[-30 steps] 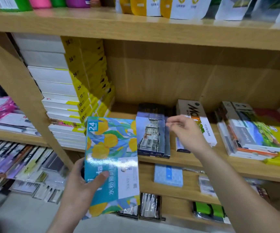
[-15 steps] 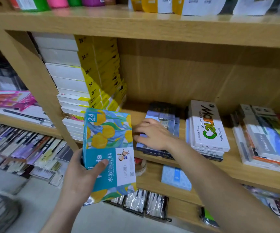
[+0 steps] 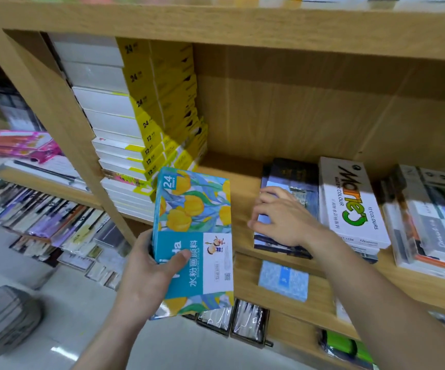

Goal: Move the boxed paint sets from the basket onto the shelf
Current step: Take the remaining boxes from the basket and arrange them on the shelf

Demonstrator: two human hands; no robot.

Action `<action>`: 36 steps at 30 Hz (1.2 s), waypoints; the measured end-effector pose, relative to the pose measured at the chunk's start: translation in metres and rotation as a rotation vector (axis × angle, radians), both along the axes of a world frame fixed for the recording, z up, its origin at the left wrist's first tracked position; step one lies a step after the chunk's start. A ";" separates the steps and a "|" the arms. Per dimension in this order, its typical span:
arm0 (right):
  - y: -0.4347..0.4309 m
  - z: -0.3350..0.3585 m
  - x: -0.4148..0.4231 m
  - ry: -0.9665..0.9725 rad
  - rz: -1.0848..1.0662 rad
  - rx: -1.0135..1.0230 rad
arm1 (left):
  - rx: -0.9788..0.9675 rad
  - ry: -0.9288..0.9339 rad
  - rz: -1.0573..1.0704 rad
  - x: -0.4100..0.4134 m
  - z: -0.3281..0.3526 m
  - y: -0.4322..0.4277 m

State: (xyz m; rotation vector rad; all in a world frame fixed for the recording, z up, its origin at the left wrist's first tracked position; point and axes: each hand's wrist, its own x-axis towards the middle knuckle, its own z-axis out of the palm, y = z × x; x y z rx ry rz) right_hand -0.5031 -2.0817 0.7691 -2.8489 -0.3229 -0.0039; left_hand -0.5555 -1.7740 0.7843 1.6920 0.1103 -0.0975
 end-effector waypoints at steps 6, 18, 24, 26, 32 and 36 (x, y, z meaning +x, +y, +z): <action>-0.018 0.001 -0.020 -0.006 -0.022 0.015 | -0.015 0.040 -0.103 0.038 0.011 -0.047; -0.029 0.001 -0.031 -0.037 -0.095 0.085 | 0.303 0.051 -0.361 0.145 -0.008 -0.108; -0.024 0.012 -0.035 -0.065 -0.124 0.124 | 0.697 -0.229 -0.244 0.130 -0.011 -0.106; -0.024 0.021 -0.048 -0.176 -0.165 0.159 | 0.750 -0.380 -0.179 0.111 -0.010 -0.108; -0.085 0.045 -0.139 -0.442 -0.465 0.475 | 0.451 -0.629 -0.406 0.041 0.012 -0.168; -0.118 0.037 -0.202 -0.546 -0.806 0.660 | 0.511 -0.660 -0.704 0.022 0.017 -0.226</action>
